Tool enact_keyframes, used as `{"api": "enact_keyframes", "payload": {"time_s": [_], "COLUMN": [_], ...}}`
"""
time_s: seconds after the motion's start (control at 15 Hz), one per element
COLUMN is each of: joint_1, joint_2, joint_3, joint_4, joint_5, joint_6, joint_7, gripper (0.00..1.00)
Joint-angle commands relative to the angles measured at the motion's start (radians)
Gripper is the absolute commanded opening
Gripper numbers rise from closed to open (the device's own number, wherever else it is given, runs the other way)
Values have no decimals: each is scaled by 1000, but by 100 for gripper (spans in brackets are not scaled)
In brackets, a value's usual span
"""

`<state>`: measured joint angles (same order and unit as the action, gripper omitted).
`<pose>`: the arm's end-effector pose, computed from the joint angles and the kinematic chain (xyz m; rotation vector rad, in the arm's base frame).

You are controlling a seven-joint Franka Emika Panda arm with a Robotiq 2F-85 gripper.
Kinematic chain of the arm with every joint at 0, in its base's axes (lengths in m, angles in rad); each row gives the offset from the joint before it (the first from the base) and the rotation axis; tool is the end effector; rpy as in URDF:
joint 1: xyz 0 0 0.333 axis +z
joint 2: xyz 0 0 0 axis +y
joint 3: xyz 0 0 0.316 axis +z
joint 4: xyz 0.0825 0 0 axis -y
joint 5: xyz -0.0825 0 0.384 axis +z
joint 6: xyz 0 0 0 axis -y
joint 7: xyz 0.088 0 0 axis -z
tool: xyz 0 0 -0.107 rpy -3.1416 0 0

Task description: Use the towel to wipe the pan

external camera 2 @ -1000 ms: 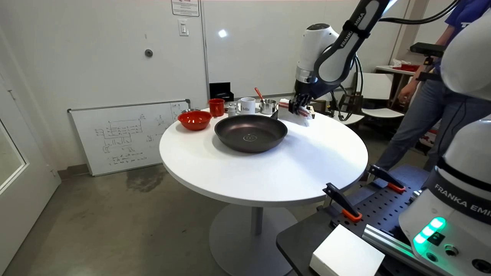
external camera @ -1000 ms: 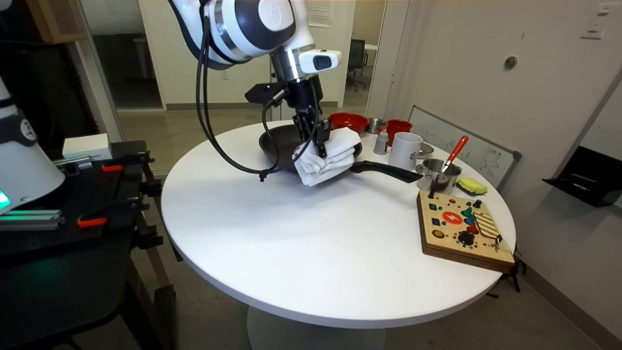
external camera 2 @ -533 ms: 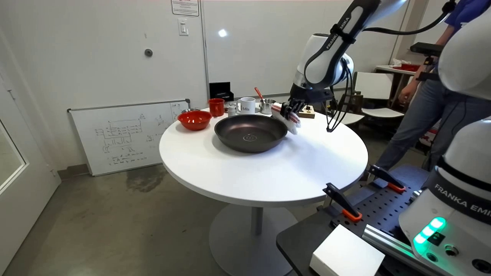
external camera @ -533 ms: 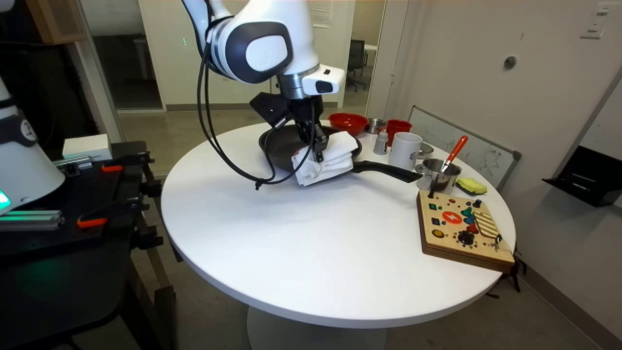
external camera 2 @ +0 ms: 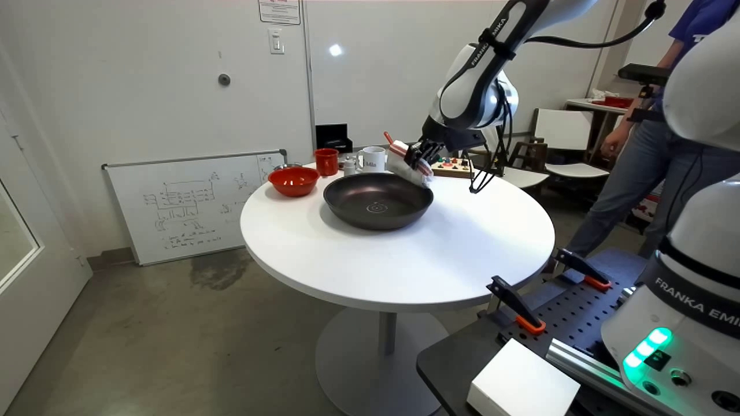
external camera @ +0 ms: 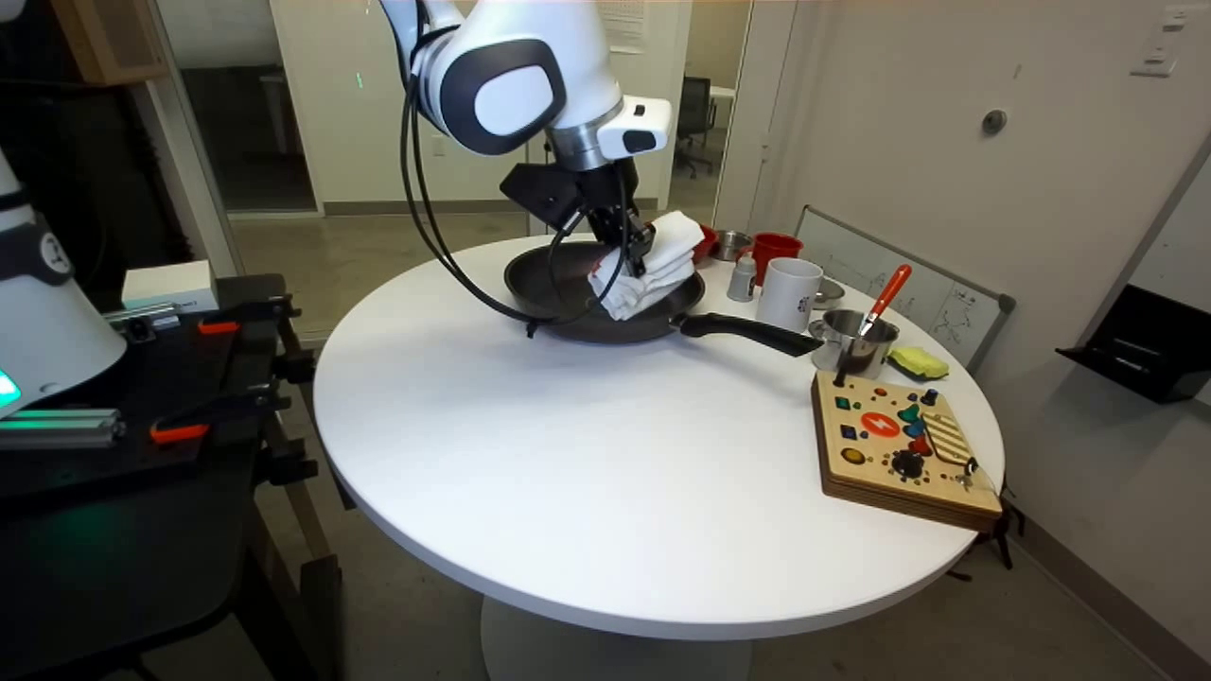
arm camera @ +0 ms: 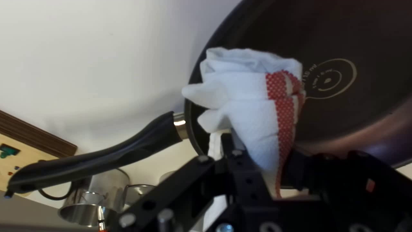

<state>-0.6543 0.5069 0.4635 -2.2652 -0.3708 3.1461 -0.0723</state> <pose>0.5615 -0.0762 0.2072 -2.9857 -0.2309 -0.7118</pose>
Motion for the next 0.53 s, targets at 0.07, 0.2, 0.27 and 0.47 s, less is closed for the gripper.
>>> {"api": "enact_keyframes", "payload": {"time_s": [0.07, 0.2, 0.27, 0.47], "joint_1": [-118, -31, 32, 218], "joint_2": [45, -13, -44, -24], "joint_3": [142, 34, -29, -230], "joint_4": [8, 4, -5, -45], "joint_5": [-16, -33, 55, 37], "joint_6": [-11, -19, -17, 84], "joint_7": [-92, -69, -136, -134], "gripper": [6, 7, 7, 6]}}
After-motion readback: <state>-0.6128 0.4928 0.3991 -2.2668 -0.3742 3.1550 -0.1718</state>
